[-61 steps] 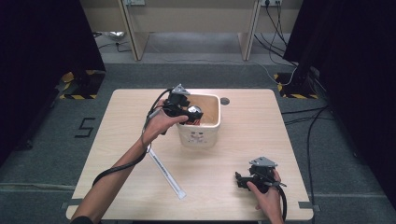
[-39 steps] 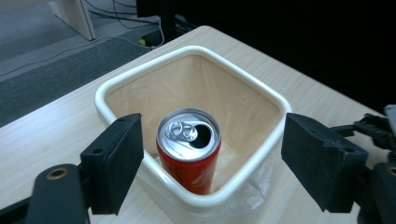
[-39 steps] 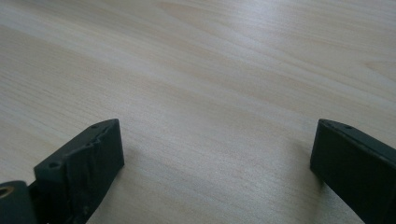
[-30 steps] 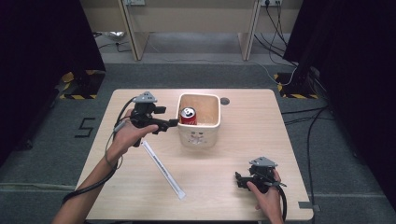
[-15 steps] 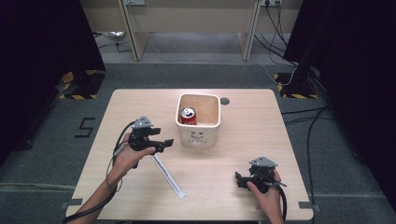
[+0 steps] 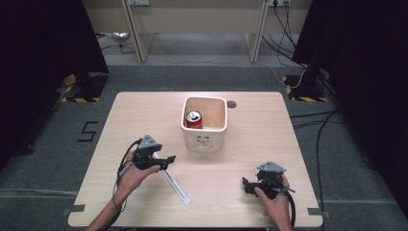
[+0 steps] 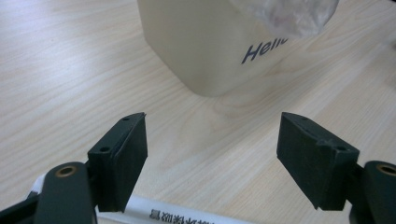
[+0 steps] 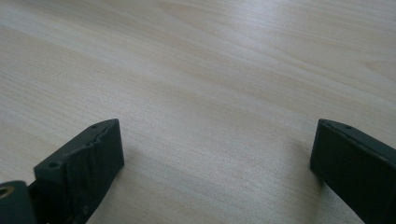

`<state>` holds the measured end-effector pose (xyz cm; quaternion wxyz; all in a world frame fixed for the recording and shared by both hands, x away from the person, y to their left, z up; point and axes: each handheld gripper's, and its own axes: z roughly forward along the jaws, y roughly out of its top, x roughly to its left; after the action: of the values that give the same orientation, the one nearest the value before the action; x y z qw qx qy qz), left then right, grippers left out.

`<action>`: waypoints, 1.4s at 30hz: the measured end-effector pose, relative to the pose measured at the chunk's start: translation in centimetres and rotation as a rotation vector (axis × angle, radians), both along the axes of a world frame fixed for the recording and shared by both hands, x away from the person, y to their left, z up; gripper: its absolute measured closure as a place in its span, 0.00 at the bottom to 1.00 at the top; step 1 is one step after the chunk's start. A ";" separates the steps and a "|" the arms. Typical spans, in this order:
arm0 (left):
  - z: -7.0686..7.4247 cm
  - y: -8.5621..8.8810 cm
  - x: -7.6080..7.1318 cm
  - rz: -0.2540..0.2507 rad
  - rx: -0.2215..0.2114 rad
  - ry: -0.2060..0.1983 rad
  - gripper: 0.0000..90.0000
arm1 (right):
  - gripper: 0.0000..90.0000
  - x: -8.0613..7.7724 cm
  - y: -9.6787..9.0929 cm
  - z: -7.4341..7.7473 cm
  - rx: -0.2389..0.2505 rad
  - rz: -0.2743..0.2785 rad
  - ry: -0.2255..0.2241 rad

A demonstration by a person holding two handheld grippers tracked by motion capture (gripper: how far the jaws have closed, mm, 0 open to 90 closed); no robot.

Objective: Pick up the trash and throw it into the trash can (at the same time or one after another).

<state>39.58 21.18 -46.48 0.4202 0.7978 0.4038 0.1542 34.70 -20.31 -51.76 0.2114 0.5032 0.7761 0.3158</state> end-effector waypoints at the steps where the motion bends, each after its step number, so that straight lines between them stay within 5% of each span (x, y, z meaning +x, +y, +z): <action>1: -0.2 0.0 -0.1 0.003 0.001 0.002 0.27 | 0.03 0.0 0.0 0.0 0.000 0.000 0.000; 8: -2.1 0.3 -1.0 0.045 0.046 0.016 0.26 | 0.03 0.0 0.0 0.0 0.001 -0.001 0.001; 14: -4.0 0.4 -1.2 0.057 0.053 0.071 0.26 | 0.03 0.0 0.0 0.0 0.001 -0.001 0.001; 26: -5.0 0.5 -1.1 0.066 0.092 0.095 0.28 | 0.04 0.0 0.0 0.0 0.000 -0.001 0.000; 42: -4.4 2.2 0.5 0.018 0.149 0.091 0.66 | 0.04 0.0 0.0 0.0 0.000 -0.001 -0.001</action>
<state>40.08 23.33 -50.88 0.3396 0.8295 0.4170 0.1509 34.68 -20.28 -51.76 0.2119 0.5035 0.7758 0.3157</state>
